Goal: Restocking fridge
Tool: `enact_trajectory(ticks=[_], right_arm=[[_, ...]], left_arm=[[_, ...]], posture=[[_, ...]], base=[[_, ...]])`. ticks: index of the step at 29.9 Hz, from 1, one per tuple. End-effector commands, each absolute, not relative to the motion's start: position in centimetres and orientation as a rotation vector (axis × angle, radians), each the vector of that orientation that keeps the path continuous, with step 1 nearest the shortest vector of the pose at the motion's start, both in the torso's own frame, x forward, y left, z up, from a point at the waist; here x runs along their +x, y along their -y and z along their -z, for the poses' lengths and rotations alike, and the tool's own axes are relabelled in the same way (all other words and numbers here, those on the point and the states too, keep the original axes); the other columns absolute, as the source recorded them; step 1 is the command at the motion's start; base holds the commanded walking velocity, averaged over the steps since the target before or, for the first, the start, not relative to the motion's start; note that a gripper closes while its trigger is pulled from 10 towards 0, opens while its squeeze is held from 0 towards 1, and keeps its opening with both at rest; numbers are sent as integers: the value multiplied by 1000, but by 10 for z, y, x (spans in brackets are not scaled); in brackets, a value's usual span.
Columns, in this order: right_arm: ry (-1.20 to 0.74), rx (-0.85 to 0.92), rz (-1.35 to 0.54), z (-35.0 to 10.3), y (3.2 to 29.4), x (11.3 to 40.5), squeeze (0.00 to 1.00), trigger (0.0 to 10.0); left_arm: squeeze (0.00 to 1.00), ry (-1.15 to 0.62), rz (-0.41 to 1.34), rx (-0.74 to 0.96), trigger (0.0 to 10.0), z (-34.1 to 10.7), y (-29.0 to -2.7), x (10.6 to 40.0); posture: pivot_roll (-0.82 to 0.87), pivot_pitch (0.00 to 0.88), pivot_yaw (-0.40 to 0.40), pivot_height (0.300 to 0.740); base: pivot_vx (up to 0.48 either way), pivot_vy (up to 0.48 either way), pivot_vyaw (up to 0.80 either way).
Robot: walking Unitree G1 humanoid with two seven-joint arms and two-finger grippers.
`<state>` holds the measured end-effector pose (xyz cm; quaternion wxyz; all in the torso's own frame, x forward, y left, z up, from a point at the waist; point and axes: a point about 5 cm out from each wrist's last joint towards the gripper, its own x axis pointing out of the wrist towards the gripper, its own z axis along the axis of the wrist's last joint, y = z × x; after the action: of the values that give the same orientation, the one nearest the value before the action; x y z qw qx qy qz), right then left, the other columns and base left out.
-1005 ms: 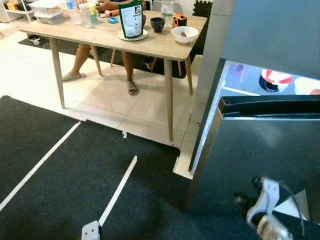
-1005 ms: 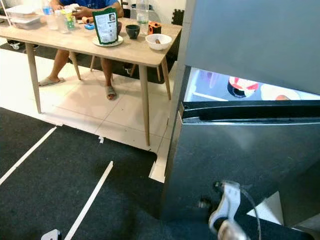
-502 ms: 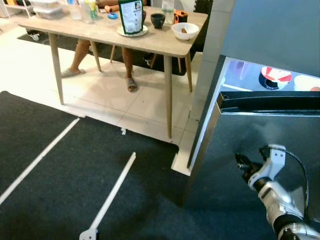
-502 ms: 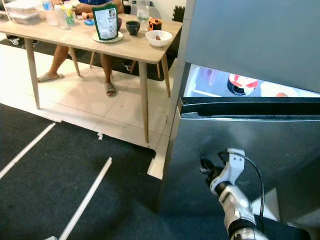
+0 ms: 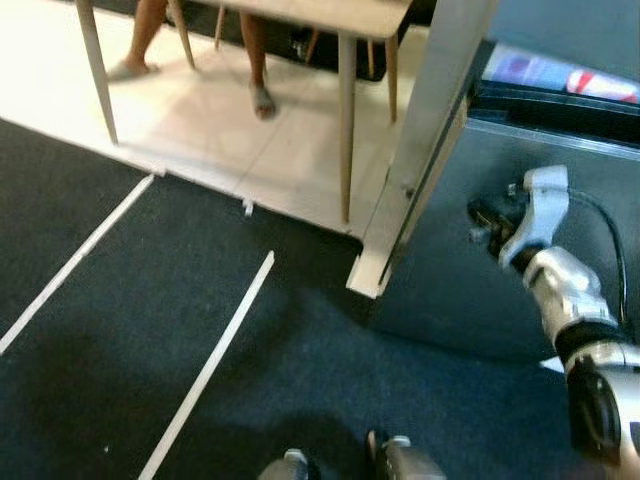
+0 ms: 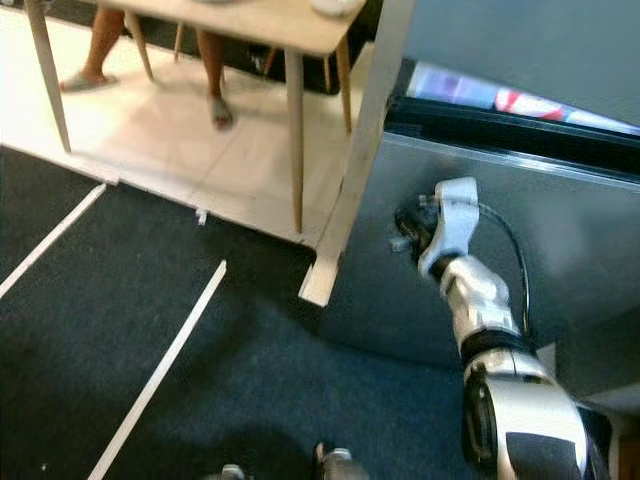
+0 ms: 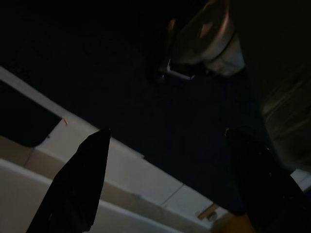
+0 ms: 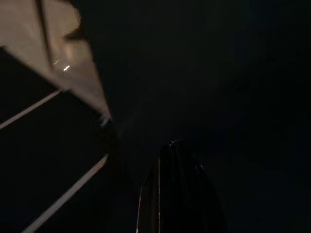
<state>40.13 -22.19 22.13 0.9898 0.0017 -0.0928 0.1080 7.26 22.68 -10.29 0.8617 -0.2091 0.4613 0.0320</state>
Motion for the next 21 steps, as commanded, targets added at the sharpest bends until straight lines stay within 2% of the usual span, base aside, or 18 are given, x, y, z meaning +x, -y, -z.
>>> enact_trajectory(ticks=[1,6,7,10,11,13,15,18,20,21], right_arm=[[260,51,-139,-237,234,401,0,10000],[288,54,-157,-235,230,400,0,10000],[223,49,-188,-203,229,391,0,10000],[125,58,-222,-163,228,378,0,10000],[125,58,-222,-163,228,378,0,10000],[-92,86,-231,-93,227,347,0,10000],[-237,99,-193,-50,228,320,0,10000],[-342,100,-147,-24,231,299,0,10000],[-494,103,-71,9,238,267,0,10000],[-494,103,-71,9,238,267,0,10000]], left_arm=[[0,-965,-63,-428,10000,102,-231,71],[0,-909,-33,-436,10000,99,-224,92],[0,-908,-12,-437,10000,99,-218,98],[0,-919,1,-437,10000,100,-213,100],[0,-919,1,-437,10000,100,-213,100],[0,-941,3,-434,10000,101,-210,101],[0,-950,-3,-434,10000,102,-210,101],[0,-954,-7,-433,10000,102,-209,103],[0,-956,-14,-433,10000,101,-208,107],[0,-956,-14,-433,10000,101,-208,107]], posture=[[51,372,-47,740],[38,349,-47,740],[14,327,-42,740],[2,316,-40,740],[2,316,-40,740],[-17,289,-40,740],[-23,276,-41,740],[-24,259,-44,740],[-21,244,-45,740],[-21,244,-45,740]], base=[[0,0,0],[0,0,0],[0,0,0],[0,0,0],[0,0,0],[0,0,0],[0,0,0],[0,0,0],[0,0,0],[0,0,0]])
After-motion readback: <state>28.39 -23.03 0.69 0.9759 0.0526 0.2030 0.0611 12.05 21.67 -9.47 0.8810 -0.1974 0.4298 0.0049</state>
